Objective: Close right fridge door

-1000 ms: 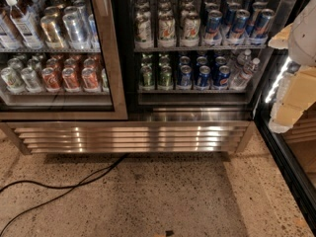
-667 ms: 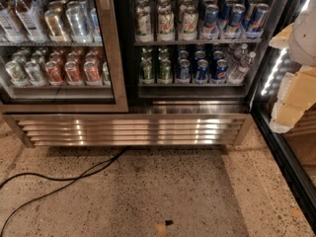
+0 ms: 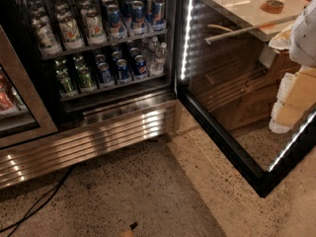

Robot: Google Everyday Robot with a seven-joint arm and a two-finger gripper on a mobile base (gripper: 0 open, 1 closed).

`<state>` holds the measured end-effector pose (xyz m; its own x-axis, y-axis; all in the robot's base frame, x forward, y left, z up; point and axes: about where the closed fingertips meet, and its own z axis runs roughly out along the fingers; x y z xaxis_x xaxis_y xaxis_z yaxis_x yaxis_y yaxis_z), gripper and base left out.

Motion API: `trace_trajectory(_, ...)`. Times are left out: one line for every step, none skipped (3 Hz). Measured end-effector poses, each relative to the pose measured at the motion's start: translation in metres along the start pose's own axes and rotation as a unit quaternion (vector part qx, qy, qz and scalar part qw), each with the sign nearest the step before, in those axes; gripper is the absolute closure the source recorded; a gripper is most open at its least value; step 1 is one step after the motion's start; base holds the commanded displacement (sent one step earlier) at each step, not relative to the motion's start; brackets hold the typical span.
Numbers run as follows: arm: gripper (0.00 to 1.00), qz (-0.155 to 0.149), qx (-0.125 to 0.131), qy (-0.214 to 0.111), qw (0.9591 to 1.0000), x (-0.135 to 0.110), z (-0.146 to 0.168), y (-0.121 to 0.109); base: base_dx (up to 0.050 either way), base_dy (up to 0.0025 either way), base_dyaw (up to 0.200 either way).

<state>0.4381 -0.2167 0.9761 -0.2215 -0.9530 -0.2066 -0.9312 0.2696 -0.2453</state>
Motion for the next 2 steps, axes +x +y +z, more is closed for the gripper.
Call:
trace_trajectory(0.00,0.000,0.000,0.000,1.0000,0.0000,0.0000,0.0000,0.000,0.00013,-0.191)
trace_trajectory(0.00,0.000,0.000,0.000,1.0000,0.0000,0.0000,0.0000,0.000,-0.00004,-0.190)
